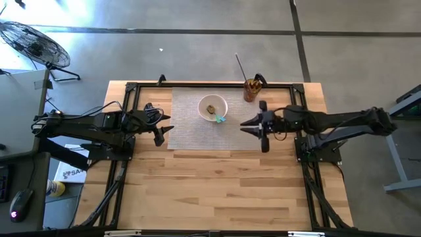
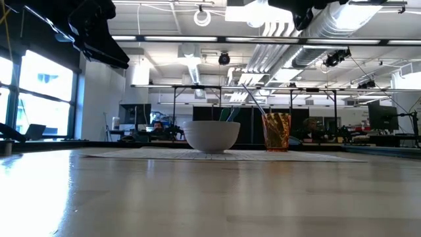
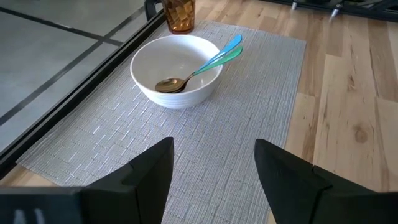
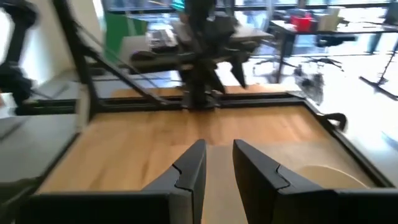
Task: Pick & Place Utensil
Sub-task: Return to Home Position
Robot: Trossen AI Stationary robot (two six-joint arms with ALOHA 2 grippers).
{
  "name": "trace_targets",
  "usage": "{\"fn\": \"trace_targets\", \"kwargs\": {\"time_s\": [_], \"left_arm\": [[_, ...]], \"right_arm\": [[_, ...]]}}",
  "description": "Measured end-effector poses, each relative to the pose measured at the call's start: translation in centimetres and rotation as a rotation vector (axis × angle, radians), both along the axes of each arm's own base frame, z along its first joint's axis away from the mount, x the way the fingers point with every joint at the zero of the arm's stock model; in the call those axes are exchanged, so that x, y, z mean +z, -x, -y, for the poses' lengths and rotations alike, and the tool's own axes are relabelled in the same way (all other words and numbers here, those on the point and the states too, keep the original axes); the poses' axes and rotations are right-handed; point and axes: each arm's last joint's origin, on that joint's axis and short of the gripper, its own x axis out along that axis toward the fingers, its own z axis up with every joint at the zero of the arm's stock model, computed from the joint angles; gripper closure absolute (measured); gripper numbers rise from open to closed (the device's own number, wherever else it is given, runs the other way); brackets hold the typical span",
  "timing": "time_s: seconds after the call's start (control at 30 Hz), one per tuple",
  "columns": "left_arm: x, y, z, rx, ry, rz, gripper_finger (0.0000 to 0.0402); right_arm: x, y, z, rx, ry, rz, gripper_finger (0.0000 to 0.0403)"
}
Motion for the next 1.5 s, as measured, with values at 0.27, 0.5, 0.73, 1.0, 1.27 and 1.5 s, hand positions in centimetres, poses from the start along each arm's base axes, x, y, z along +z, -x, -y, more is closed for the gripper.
{"fn": "trace_targets", "kwargs": {"time_s": [0.27,0.5,0.73,1.0,1.27,1.5], "left_arm": [[0.0,0.0,0.0,0.000,-0.005,-0.002,0.0181],[0.0,0.0,0.0,0.002,-0.004,-0.001,0.0181],[0.0,-0.1,0.2,-0.042,0.059,0.017,0.0181],[-1.8,-0.9,0.6,-0.189,0.098,0.138,0.0181],[-4.0,-0.4,0.8,-0.281,0.081,0.255,0.0181],[-2.6,1.9,0.8,-0.269,0.041,0.363,0.0181]], "right_arm": [[-0.8,1.5,-0.2,0.106,-0.005,0.089,0.0329],[-5.3,4.6,0.1,0.018,0.015,0.167,0.0329],[-8.4,7.8,0.0,0.041,-0.024,0.325,0.0329],[-13.4,9.1,0.1,0.032,-0.031,0.210,0.0329],[-16.2,9.4,0.1,0.023,-0.032,-0.067,0.0329],[-16.7,9.5,0.1,0.022,-0.032,-0.122,0.0329]]}}
